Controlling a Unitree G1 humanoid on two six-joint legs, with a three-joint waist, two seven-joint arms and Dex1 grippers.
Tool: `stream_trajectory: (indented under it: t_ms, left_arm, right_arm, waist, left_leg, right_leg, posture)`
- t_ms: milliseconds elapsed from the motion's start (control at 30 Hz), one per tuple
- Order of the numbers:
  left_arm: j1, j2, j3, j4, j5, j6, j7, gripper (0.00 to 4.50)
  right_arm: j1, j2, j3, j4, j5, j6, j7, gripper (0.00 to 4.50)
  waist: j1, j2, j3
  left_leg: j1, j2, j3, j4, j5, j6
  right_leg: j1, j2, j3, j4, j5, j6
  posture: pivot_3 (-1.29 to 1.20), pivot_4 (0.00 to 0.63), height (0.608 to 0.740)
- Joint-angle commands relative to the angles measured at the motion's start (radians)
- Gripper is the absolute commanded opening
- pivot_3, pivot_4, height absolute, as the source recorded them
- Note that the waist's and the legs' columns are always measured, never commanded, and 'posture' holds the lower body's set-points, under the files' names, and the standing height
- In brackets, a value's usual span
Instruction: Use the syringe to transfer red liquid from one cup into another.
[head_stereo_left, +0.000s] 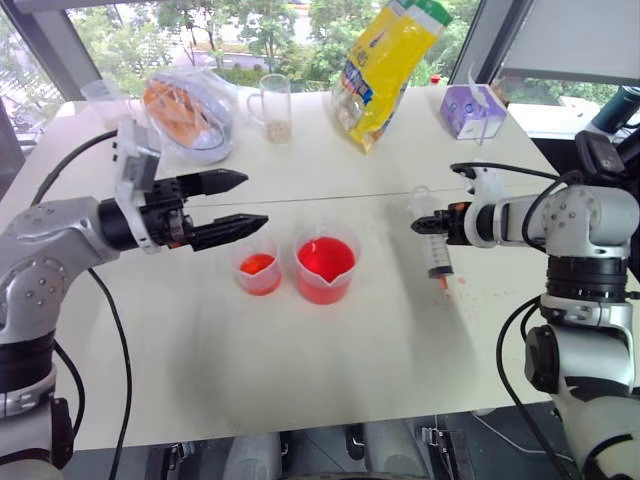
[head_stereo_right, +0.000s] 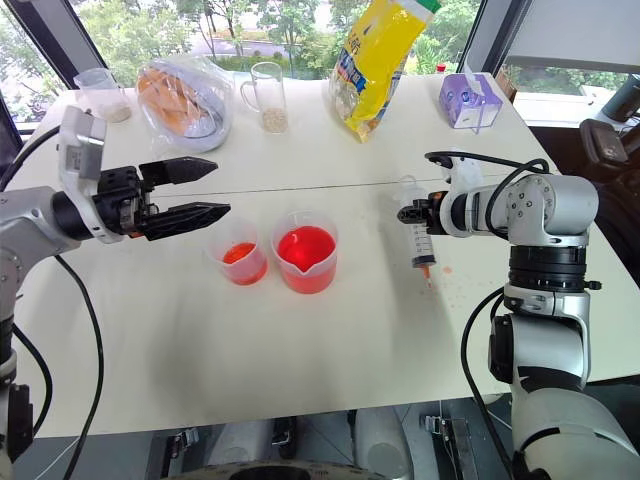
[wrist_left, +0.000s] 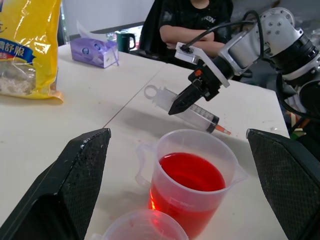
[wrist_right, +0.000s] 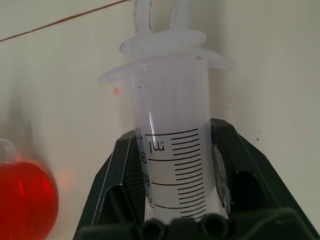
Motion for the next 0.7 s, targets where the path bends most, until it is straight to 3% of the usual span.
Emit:
stream_trajectory:
  t_ms: [33, 67, 267, 500, 700]
  left_arm:
    - [0.01, 0.005, 0.024, -0.053, -0.025, 0.004, 0.007, 4.48]
    - [0.015, 0.004, 0.027, -0.063, -0.033, 0.009, 0.013, 4.48]
    - [0.048, 0.0, 0.033, -0.104, -0.081, 0.037, 0.039, 4.5]
    - [0.056, 0.034, 0.041, -0.12, -0.108, 0.066, 0.031, 4.5]
    - [0.074, 0.07, 0.064, -0.137, -0.138, 0.089, 0.027, 4.5]
  right_arm:
    - [0.026, -0.014, 0.022, 0.017, -0.039, -0.052, 0.024, 1.42]
    - [0.032, -0.013, 0.026, 0.025, -0.044, -0.058, 0.032, 1.42]
    - [0.037, -0.015, 0.05, 0.041, -0.072, -0.096, 0.073, 4.47]
    - [0.038, -0.115, 0.105, -0.119, -0.057, -0.134, 0.192, 4.47]
    - [0.081, -0.25, 0.047, -0.416, 0.118, -0.04, 0.373, 4.47]
  waist:
    - [0.001, 0.0, 0.0]
    - [0.003, 0.0, 0.0]
    - [0.003, 0.0, 0.0]
    - [0.003, 0.0, 0.0]
    - [0.004, 0.0, 0.0]
  left_leg:
    - [0.0, 0.0, 0.0, 0.0, 0.0, 0.0]
    - [0.0, 0.0, 0.0, 0.0, 0.0, 0.0]
    - [0.0, 0.0, -0.001, 0.0, 0.0, 0.0]
    - [0.0, 0.0, -0.001, 0.0, 0.0, 0.0]
    - [0.0, 0.0, -0.002, 0.0, 0.0, 0.001]
  right_leg:
    - [0.0, 0.0, 0.0, 0.0, 0.0, 0.0]
    - [0.001, 0.0, 0.0, 0.0, 0.0, 0.0]
    - [0.0, 0.0, 0.0, -0.001, 0.0, 0.0]
    - [0.0, 0.0, 0.0, -0.001, 0.0, 0.0]
    - [0.0, 0.0, 0.0, -0.001, -0.001, 0.001]
  posture:
    - [0.0, 0.15, 0.74]
    - [0.0, 0.15, 0.74]
    - [0.0, 0.15, 0.74]
    - [0.0, 0.15, 0.74]
    - [0.0, 0.15, 0.74]
